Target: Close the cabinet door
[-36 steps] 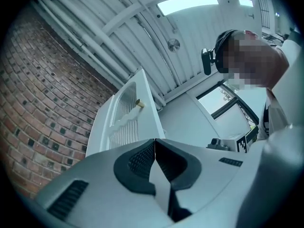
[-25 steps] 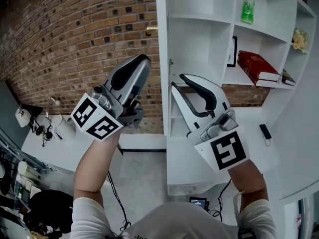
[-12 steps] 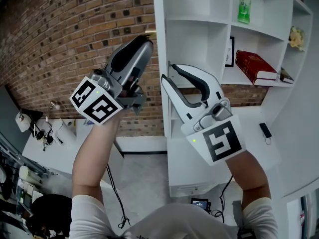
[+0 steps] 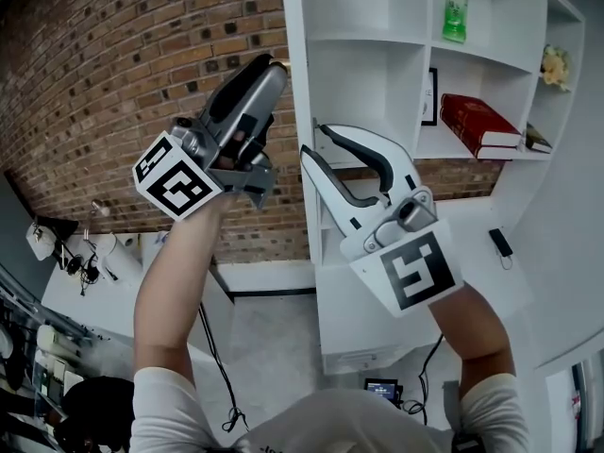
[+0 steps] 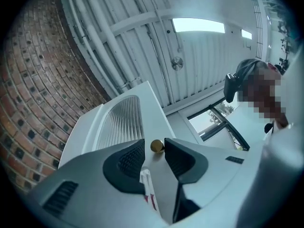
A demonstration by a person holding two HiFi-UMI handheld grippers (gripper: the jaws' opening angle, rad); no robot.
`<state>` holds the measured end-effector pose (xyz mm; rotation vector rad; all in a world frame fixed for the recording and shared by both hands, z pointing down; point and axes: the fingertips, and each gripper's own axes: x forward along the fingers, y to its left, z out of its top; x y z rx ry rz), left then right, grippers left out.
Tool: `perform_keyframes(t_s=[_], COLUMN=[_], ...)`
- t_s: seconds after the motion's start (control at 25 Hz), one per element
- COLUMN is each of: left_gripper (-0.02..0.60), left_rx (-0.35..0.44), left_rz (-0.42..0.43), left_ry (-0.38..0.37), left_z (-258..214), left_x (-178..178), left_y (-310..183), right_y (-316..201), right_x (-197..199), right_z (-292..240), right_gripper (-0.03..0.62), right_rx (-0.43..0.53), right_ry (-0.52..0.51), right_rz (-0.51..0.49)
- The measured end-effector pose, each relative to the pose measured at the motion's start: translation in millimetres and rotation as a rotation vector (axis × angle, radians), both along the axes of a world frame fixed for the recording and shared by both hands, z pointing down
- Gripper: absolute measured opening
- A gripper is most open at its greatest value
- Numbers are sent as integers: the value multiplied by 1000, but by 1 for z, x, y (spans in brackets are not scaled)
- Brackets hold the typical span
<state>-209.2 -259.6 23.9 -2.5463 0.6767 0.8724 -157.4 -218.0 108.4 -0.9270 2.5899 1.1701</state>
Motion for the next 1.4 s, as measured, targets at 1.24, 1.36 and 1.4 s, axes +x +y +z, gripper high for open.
perform_keyframes(t_s=[1.24,1.36,1.4], left_gripper=[86,85,85], left_rx=[-16,-28,-31], left_rz=[132,122,118], left_ry=[-33,-41,-45], left_z=[-3,-1,-1], left_x=[16,20,23], left_y=[-2,-1,-1], right_y=[0,0,0], right_x=[2,6,8], right_z=[-8,-6,-5], right_gripper=[97,97,97], right_rx=[41,37,35], right_ry=[-60,-57,-56], right_rz=[102,116,122])
